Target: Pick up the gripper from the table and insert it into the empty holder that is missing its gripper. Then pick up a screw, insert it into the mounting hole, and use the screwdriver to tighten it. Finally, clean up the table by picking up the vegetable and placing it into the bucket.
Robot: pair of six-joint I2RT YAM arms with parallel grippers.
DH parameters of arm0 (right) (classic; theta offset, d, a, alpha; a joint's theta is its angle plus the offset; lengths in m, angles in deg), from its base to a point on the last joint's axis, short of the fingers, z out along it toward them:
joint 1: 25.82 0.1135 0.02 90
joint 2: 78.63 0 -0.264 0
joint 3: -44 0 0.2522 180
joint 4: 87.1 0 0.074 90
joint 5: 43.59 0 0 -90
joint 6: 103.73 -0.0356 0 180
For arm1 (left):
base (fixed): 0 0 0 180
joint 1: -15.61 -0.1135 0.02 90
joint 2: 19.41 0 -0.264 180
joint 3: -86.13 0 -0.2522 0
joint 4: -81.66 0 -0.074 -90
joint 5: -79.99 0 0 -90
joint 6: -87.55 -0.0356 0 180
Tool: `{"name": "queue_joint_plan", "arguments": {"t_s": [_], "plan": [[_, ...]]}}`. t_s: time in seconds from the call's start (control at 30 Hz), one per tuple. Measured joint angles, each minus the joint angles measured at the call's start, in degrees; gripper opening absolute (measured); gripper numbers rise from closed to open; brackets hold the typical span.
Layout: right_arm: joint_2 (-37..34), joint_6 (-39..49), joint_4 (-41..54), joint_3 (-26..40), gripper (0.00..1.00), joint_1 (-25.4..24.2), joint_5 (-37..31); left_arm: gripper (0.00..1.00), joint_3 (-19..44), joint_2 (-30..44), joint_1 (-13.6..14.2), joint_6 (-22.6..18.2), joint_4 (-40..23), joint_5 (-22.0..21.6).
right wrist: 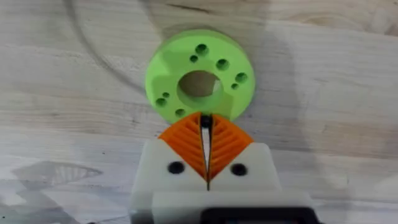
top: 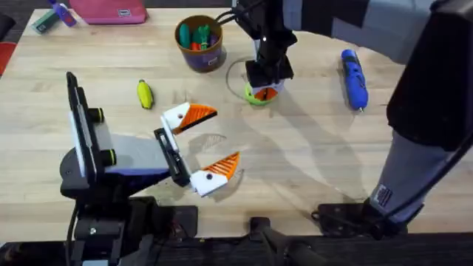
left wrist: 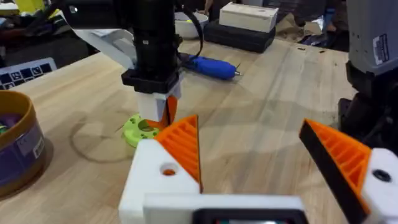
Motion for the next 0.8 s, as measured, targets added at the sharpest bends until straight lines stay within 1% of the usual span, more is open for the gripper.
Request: {"name": "queue_joint_plan", "arguments": {"t_s": [0.27, 0.4, 0.5, 0.57, 0.67, 0.8], "plan": [[0.08, 0.21, 0.36, 0.04, 0.006, 0.0, -0.15, 0.985, 0.0, 0.0, 0.0, 0.0, 0.0, 0.0], [0.08, 1.15, 3.87, 2.16, 0.006, 0.0, -0.11, 0.987, 0.0, 0.02, 0.0, 0.0, 0.0, 0.0], [0.3, 2.39, 9.16, 7.17, 0.006, 0.0, -0.13, 0.986, 0.0, 0.0, 0.0, 0.0, 0.0, 0.0], [0.63, 3.1, 13.04, 12.07, 0.006, 0.0, -0.13, 0.985, 0.0, 0.01, 0.0, 0.0, 0.0, 0.0], [1.47, 4.85, 18.95, 21.54, 0.006, 0.19, -0.17, 0.987, 0.0, 0.0, 0.0, 0.0, 0.0, 0.0], [3.4, 7.88, 24.16, 33.19, 0.006, 1.45, -0.21, 0.985, 0.0, 0.02, 0.0, 0.0, 0.0, 0.0]]}}
